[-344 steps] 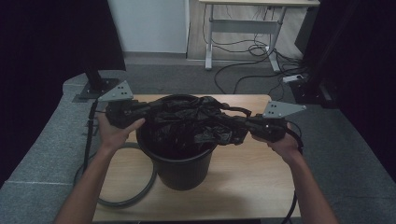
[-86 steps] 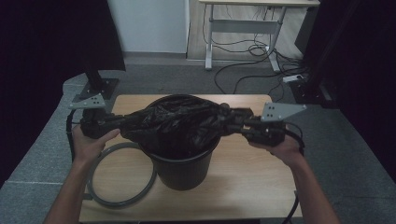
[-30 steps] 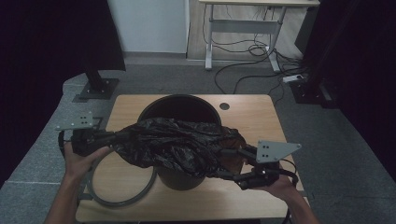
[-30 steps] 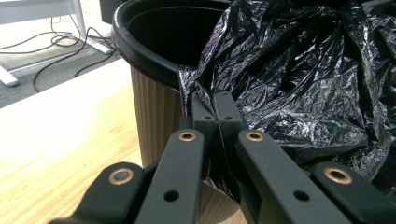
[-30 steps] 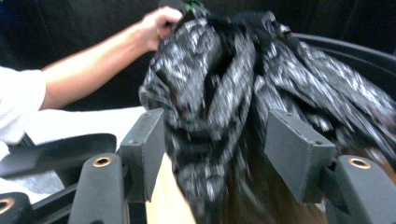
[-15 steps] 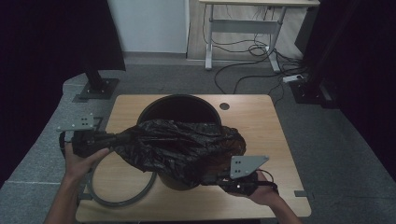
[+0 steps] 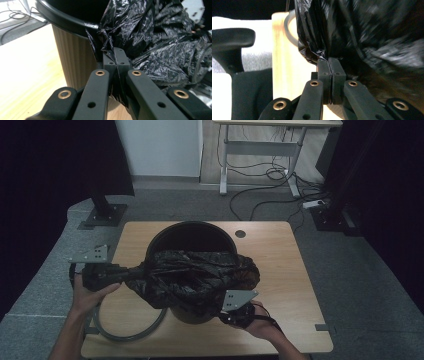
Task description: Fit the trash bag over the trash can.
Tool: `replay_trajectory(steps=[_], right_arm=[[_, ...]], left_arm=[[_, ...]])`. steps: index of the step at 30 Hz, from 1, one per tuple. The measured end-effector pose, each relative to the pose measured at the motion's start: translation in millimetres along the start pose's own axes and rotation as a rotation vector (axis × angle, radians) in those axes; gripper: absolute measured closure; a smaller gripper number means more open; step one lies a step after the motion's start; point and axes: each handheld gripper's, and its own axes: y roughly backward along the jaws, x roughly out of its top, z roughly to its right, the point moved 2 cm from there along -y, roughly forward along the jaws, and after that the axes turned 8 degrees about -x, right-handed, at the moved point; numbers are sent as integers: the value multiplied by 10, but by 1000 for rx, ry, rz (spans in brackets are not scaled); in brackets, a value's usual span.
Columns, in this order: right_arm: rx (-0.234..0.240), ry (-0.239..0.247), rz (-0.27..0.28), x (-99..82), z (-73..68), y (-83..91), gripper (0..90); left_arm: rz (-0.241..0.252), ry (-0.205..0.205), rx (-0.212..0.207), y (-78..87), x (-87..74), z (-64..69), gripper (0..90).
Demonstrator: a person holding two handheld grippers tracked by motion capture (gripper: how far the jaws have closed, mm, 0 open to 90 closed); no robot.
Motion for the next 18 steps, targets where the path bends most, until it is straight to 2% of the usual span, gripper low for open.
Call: replay_trajectory(steps=[5,7,8,9,10,11,13,15,18], right_arm=[[-9,-29,-43,-124,64,-70,884],[-6,-68,-56,-178,117,-43,882],[-13,-77,-53,-200,141,-19,869],[3,-89,-44,-216,154,23,802],[30,-95,-31,-226,153,85,720],[29,-88,1,-226,148,168,652],[47,-92,55,-207,134,396,611],[34,-89,90,-171,136,662,574],[-16,-92,139,-86,197,1048,533]], left_arm=[[15,20,4,30,-39,-35,899],[23,23,13,30,-21,-52,898],[24,23,13,25,-10,-54,898],[23,21,18,21,2,-55,898],[26,20,20,17,12,-52,898],[25,17,20,17,18,-48,898],[28,15,30,20,24,-43,898],[35,16,40,32,21,-42,897],[52,19,46,52,12,-41,897]])
